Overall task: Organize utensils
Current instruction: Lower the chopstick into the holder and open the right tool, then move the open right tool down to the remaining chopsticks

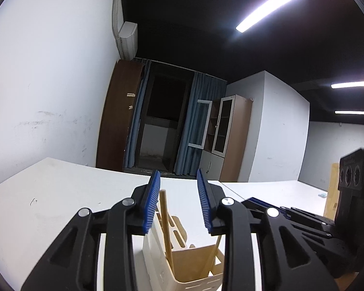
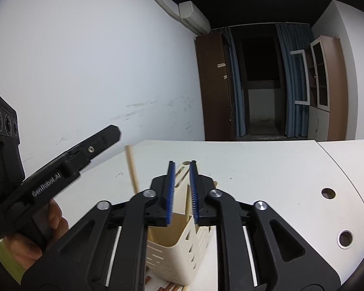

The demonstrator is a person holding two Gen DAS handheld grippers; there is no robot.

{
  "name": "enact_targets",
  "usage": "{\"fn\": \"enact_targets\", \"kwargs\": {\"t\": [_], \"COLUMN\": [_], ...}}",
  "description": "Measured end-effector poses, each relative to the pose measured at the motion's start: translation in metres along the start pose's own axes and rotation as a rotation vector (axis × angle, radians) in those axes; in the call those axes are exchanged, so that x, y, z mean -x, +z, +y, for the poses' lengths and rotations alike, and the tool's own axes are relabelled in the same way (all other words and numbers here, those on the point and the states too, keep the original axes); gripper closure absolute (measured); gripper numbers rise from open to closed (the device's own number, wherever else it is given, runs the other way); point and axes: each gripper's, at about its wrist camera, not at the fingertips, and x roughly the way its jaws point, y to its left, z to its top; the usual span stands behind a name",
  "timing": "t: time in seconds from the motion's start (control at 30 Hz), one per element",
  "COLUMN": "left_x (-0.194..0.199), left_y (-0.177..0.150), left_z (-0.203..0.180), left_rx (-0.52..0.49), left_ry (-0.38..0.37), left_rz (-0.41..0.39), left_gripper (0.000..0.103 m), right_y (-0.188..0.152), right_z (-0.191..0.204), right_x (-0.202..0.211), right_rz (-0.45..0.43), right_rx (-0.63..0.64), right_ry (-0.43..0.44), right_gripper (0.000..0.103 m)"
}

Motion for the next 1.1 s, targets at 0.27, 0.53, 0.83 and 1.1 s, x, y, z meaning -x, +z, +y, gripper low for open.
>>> {"fn": "enact_targets", "kwargs": {"t": [0.27, 0.53, 0.83, 1.1], "left_x": [0.016, 0.029, 0.045, 0.046], "left_y": [0.006, 0.001, -0.003, -0.017], "left_z": [0.007, -0.004, -0.012, -0.007], "left_rx": [0.024, 0.003, -0.025, -0.043], "left_ry": [0.012, 0.036, 0.072, 0.101], "left_rz": [0.008, 0.069, 0.162, 0.271], "left_gripper": [0.072, 0.072, 0.072, 0.066], "right_y": [-0.001, -0.005, -0.022, -0.049], "right_z": [-0.007, -0.004, 0.006, 0.011], "right_x": [0.013, 0.026, 0.042, 0.039], "right_rz": [-0.005, 0.016, 0.081, 0.197], "right_rx": [-0.015, -0.007, 0.016, -0.011], "right_ry": [-0.027, -0.048, -0.058, -0.048], "right_gripper": [0.080, 0.071, 0.062, 0.061]}}
